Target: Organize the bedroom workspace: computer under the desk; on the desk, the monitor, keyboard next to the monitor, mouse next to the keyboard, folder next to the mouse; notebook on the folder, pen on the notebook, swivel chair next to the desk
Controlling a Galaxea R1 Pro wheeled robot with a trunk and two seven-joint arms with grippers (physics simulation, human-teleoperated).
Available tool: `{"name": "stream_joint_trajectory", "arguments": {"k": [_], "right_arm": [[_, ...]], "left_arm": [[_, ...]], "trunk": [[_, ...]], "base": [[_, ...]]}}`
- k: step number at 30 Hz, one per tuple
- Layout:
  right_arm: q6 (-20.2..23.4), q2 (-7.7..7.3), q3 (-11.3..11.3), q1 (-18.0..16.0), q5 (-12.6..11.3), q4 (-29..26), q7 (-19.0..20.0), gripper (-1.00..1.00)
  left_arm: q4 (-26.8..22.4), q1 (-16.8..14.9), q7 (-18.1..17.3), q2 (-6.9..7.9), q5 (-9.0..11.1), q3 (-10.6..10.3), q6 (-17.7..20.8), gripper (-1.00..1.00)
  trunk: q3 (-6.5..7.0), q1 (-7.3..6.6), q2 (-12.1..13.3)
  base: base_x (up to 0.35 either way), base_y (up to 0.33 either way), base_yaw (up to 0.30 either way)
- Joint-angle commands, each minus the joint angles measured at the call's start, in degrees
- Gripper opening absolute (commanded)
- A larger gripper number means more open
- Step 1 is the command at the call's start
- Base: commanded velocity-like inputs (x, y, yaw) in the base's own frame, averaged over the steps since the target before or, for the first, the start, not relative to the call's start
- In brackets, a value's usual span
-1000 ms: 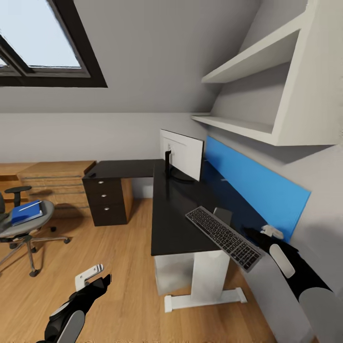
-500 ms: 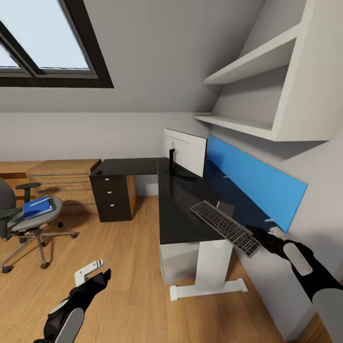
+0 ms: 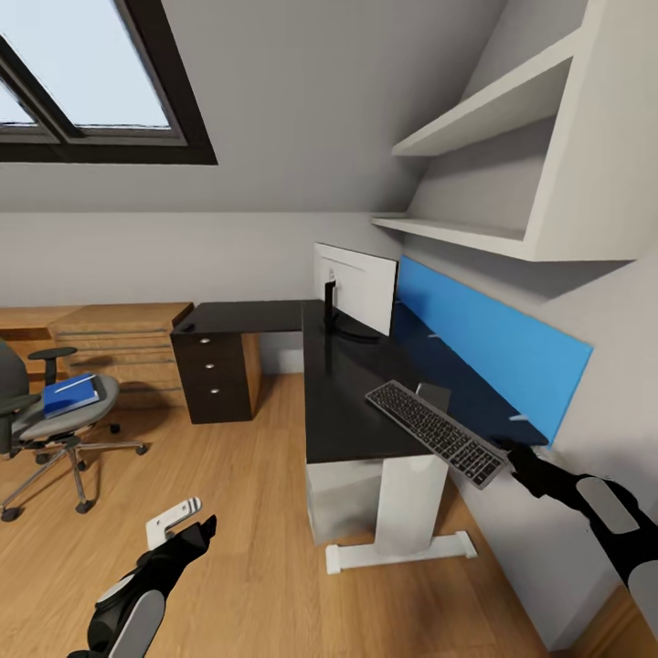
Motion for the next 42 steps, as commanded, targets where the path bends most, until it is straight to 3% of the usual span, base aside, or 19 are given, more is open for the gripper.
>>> {"name": "stream_joint_trajectory", "arguments": {"k": [1,5,10,23,27,31,42], "right_arm": [[0.35,-0.11,-0.65,-0.03,-0.04,1.43,1.62,1.00],[0.35,-0.30,-1.20,-0.08,-0.02,4.01,4.98,1.00],[0.32,-0.39,-1.36,-0.03,-0.02,4.96,6.41,1.00],[0.12,-0.87,-1.48,-0.06,0.02,5.72,7.38,1.00],[0.09,-0.98,-1.48,-0.04,0.06,5.92,8.19,1.00],[0.09,-1.02,-1.48,-0.05,0.07,5.92,8.37,1.00],[0.06,-1.03,-1.48,-0.04,0.07,6.04,8.41,1.00]], "left_arm": [[-0.07,-0.05,0.54,-0.10,0.51,-0.13,0.05,1.00],[-0.07,-0.05,0.59,-0.34,0.44,-0.13,0.05,1.00],[-0.25,-0.05,0.53,-0.41,0.42,-0.09,0.04,1.00],[-0.06,-0.05,0.52,-0.49,0.50,-0.18,0.05,1.00],[0.02,-0.05,0.58,-0.44,0.44,-2.07,0.05,1.00],[0.03,-0.05,0.60,-0.43,0.42,-2.62,0.05,1.00],[0.06,-0.05,0.69,-0.43,0.42,-2.76,0.05,1.00]], "trunk": [[-0.25,0.23,-0.46],[-0.97,1.10,-2.06],[-1.86,2.20,-4.07],[-4.20,5.06,-9.28],[-4.92,5.94,-10.88],[-5.63,6.82,-12.49],[-7.61,9.23,-16.90]], "base": [[0.000,0.000,0.000],[0.000,0.000,0.000],[0.000,0.000,0.000],[0.000,0.000,0.000],[0.000,0.000,0.000],[0.000,0.000,0.000],[0.000,0.000,0.000]]}}
